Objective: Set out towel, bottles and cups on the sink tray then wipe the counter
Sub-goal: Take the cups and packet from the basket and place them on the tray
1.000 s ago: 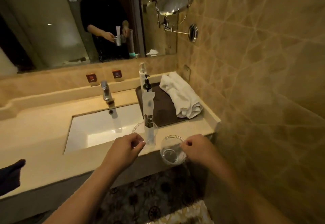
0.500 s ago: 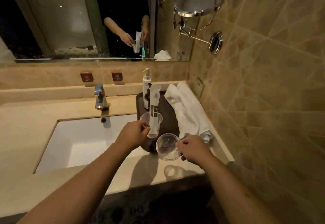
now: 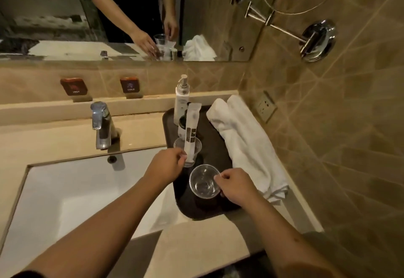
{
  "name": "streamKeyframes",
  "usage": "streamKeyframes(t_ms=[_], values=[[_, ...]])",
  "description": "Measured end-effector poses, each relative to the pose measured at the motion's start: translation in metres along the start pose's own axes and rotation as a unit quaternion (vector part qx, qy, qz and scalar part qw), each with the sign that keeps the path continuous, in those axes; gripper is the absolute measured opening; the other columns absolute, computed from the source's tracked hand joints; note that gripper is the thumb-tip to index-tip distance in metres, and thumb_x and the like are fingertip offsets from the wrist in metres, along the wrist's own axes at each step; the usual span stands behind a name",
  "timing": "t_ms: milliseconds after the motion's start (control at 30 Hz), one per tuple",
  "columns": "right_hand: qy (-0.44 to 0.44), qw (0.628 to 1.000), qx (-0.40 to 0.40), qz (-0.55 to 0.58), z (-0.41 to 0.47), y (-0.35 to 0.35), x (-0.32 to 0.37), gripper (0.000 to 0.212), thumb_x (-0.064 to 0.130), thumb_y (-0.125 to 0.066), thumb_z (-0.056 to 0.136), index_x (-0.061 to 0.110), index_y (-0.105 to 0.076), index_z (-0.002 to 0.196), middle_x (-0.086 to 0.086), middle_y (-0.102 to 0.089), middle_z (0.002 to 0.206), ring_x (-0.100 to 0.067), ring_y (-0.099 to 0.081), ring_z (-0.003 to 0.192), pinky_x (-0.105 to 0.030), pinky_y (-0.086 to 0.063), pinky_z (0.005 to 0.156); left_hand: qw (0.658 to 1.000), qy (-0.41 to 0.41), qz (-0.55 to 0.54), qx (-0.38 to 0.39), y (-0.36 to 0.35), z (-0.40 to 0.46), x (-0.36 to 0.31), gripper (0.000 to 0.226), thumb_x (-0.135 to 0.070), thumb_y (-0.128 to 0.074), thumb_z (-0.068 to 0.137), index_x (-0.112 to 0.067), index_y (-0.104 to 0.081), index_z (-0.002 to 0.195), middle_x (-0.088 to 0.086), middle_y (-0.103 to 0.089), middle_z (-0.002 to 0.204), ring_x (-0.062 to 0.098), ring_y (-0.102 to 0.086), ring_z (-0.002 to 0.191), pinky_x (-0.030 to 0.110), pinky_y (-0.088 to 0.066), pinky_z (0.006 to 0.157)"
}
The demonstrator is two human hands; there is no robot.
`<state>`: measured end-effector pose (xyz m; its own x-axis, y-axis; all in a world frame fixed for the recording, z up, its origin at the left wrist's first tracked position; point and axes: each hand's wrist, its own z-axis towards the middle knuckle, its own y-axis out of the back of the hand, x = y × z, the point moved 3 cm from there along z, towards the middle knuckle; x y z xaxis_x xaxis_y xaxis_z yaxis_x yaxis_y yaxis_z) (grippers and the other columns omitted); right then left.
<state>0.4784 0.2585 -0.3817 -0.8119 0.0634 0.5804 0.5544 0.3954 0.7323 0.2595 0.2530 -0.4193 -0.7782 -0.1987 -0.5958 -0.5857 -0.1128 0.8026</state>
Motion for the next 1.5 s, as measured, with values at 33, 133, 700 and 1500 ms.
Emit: streamKeyframes(t_ms=[33,133,700,1500], values=[[-0.004,1.000,0.004,0.000,0.006,-0.004,0.002,0.036,0.034,-0.063,0.093,0.006,-0.070,0.071,-0.011,-0.071,0.068,-0.027,-0.069,0.072,-0.040,-0.057,0.077,1.000,-0.003,-0.002,0.002,-0.001,0.004,0.001,0.019,-0.033,-0.058,0.096,-0.024,-0.073,0.105,-0.002,-0.076,0.094,0.017,-0.069,0.084,0.031,-0.053,0.077],[-0.009,1.000,0.011,-0.004,0.020,-0.014,0.005,0.038,0.034,-0.063,0.092,0.002,-0.069,0.072,-0.014,-0.071,0.069,-0.029,-0.069,0.072,-0.040,-0.056,0.077,1.000,-0.012,-0.002,0.000,-0.004,0.014,0.003,0.019,-0.031,-0.058,0.097,-0.023,-0.073,0.105,-0.002,-0.076,0.095,0.017,-0.069,0.086,0.035,-0.056,0.080],[-0.020,0.999,0.041,-0.011,0.063,-0.027,-0.008,0.039,0.033,-0.062,0.094,0.003,-0.066,0.069,-0.014,-0.070,0.072,-0.029,-0.068,0.074,-0.031,-0.049,0.064,0.999,0.012,-0.034,0.015,-0.039,0.028,0.010,0.040,-0.013,-0.060,0.094,-0.027,-0.061,0.131,0.004,-0.068,0.128,0.026,-0.064,0.113,0.039,-0.050,0.099],[0.139,0.980,-0.008,-0.140,0.029,0.020,0.002,0.027,0.050,-0.057,0.096,0.027,-0.064,0.107,0.006,-0.067,0.098,-0.012,-0.060,0.082,-0.027,-0.045,0.068,0.984,0.161,0.060,0.058,0.011,-0.079,0.034,0.025,-0.050,-0.062,0.092,-0.029,-0.064,0.107,-0.005,-0.072,0.108,0.010,-0.061,0.081,0.025,-0.051,0.077]])
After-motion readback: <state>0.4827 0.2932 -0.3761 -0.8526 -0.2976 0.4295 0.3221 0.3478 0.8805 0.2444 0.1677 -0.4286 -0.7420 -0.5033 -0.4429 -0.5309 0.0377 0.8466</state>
